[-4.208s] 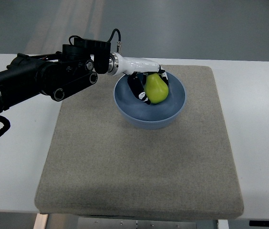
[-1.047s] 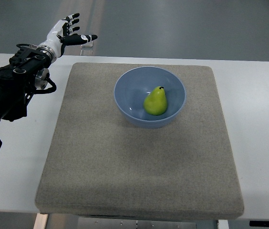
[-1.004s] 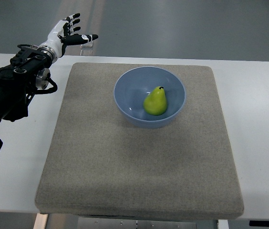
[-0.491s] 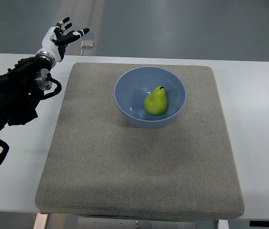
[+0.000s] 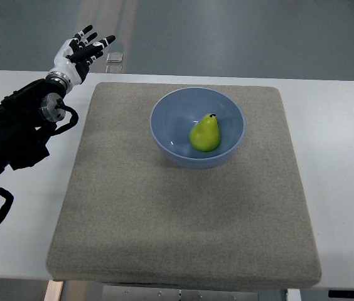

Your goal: Place pear in bowl with left hand

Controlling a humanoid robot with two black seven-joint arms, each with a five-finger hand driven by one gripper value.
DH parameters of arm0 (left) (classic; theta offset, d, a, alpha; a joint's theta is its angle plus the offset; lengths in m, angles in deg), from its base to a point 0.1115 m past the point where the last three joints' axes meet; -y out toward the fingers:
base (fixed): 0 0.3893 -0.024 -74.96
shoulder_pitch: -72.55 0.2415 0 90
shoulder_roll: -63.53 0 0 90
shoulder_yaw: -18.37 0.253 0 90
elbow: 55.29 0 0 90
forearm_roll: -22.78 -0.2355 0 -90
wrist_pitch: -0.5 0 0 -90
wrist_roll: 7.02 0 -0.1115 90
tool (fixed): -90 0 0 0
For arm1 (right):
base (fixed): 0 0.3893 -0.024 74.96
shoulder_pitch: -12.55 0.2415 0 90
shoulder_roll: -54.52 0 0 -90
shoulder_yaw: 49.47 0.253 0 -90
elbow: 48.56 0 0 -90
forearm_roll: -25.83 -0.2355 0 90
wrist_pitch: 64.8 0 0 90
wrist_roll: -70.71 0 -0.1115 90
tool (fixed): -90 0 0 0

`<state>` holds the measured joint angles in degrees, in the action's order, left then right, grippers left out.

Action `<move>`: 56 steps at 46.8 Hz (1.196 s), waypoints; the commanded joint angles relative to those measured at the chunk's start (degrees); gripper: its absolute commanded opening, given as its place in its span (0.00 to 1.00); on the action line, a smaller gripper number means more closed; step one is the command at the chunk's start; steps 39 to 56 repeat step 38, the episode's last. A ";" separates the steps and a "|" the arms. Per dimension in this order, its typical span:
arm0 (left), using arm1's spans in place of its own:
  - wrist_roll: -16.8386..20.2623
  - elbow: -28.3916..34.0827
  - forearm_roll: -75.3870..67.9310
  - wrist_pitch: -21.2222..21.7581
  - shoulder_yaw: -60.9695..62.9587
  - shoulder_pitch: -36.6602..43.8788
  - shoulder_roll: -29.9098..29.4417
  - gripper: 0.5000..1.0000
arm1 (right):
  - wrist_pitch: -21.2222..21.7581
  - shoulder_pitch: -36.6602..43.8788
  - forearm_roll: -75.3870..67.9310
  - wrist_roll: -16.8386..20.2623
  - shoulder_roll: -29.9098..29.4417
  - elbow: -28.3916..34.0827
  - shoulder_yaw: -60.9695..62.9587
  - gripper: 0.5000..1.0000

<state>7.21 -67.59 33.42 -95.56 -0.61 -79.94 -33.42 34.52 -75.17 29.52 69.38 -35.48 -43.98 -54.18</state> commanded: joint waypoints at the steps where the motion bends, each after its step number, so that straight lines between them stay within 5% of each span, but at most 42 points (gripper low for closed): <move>1: 0.00 0.00 0.00 0.09 0.00 0.01 0.10 0.92 | 0.00 0.00 0.00 0.01 0.00 -0.01 -0.04 0.85; 56: 0.00 0.00 -0.09 0.26 0.44 0.97 0.63 0.92 | 0.79 1.06 0.44 0.36 0.00 1.92 -0.74 0.85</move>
